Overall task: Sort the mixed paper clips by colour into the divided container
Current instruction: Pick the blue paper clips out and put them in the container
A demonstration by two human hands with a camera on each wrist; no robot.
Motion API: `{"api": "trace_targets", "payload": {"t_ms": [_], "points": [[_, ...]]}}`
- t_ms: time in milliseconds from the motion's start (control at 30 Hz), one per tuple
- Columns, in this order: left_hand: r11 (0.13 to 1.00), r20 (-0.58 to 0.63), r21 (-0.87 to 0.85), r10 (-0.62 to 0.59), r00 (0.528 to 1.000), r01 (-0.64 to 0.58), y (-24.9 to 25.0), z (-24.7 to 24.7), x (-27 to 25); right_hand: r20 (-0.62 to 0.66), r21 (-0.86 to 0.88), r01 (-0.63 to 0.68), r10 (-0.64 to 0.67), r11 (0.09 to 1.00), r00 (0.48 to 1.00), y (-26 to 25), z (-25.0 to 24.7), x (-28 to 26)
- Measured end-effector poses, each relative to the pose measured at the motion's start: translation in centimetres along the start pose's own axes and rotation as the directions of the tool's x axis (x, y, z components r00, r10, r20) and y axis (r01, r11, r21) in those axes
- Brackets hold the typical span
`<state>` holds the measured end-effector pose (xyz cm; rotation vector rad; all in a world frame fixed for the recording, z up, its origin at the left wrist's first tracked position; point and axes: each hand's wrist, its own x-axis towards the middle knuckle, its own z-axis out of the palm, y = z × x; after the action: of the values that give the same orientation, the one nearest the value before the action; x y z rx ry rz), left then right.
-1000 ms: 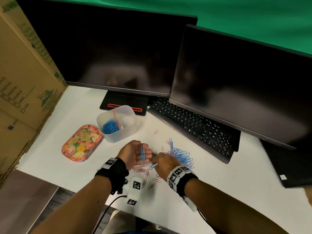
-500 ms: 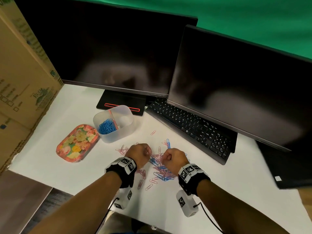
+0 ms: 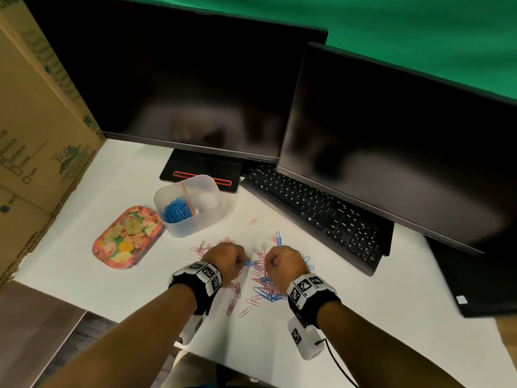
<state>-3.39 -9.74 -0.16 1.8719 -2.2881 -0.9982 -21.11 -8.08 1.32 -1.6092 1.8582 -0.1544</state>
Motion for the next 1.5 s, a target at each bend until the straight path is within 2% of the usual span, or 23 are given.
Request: {"api": "trace_targets", "payload": {"t_ms": [100, 167, 333, 500, 533, 633, 700, 800, 900, 1033, 1100, 1167, 1233, 1300, 1400, 1500], "points": [[0.982, -0.066, -0.183, -0.068, 0.996, 0.055, -0.5, -0.4, -0.3, 0.000, 0.063, -0.036, 0.037, 0.997, 0.999, 1.1, -0.6, 0.0], [0.938, -0.055, -0.336, -0.110, 0.992, 0.085, -0.9, -0.4, -0.4, -0.007, 0.105, -0.043, 0.044, 0.994, 0.999, 1.7, -1.1, -0.2], [0.737, -0.012, -0.669, -0.139, 0.990, 0.095, -0.7, -0.7, -0.8, -0.046, 0.239, -0.046, 0.059, 0.970, 0.997, 2.8, -1.9, -0.7], [0.632, 0.085, -0.752, -0.191, 0.978, 0.188, -0.5, -1.1, -1.0, -0.011, 0.303, -0.019, 0.023, 0.953, 1.000, 3.9, -2.0, -1.6], [0.584, 0.125, -0.778, -0.215, 0.969, 0.230, -0.5, -1.2, -1.0, 0.004, 0.284, -0.004, 0.003, 0.959, 1.000, 4.0, -2.0, -1.9], [0.371, 0.225, -0.875, -0.259, 0.939, 0.311, -0.1, -1.1, -0.8, 0.079, 0.184, 0.065, -0.081, 0.981, 0.994, 4.4, -1.3, -3.1], [0.285, 0.261, -0.903, -0.235, 0.936, 0.323, 0.4, -1.1, -1.1, 0.137, 0.019, 0.166, -0.167, 0.986, 0.976, 4.4, -0.4, -3.8], [0.177, 0.324, -0.917, -0.191, 0.927, 0.357, 0.9, -0.7, -1.4, 0.211, -0.239, 0.340, -0.293, 0.910, 0.933, 3.4, 0.8, -4.7], [0.125, 0.367, -0.909, -0.216, 0.905, 0.398, 1.4, -0.6, -1.7, 0.254, -0.376, 0.383, -0.304, 0.844, 0.918, 2.1, 1.7, -4.4], [0.091, 0.360, -0.911, -0.296, 0.885, 0.401, 1.2, -0.4, -1.9, 0.250, -0.482, 0.326, -0.229, 0.814, 0.941, 0.8, 2.0, -3.4], [0.053, 0.373, -0.910, -0.325, 0.869, 0.411, 0.9, -0.2, -2.0, 0.229, -0.414, 0.279, -0.197, 0.866, 0.953, 0.6, 1.7, -3.1], [0.004, 0.384, -0.913, -0.325, 0.864, 0.408, 0.8, -0.1, -2.2, 0.176, -0.229, 0.182, -0.143, 0.956, 0.974, 0.9, 1.2, -2.8], [-0.040, 0.395, -0.914, -0.318, 0.862, 0.405, 0.8, -0.1, -2.4, 0.121, -0.042, 0.100, -0.094, 0.994, 0.988, 1.0, 0.4, -2.6], [-0.073, 0.409, -0.911, -0.304, 0.861, 0.407, 1.3, -0.3, -2.6, 0.065, 0.138, 0.043, -0.053, 0.989, 0.997, 0.7, -0.4, -2.5], [-0.132, 0.417, -0.909, -0.267, 0.869, 0.396, 1.9, -0.3, -2.7, -0.003, 0.309, 0.062, -0.064, 0.949, 0.998, -0.8, -2.2, -2.3], [-0.234, 0.412, -0.900, -0.183, 0.892, 0.368, 2.6, -0.4, -2.8, 0.075, 0.365, 0.081, -0.116, 0.927, 0.990, -3.0, -3.4, -1.9]]}}
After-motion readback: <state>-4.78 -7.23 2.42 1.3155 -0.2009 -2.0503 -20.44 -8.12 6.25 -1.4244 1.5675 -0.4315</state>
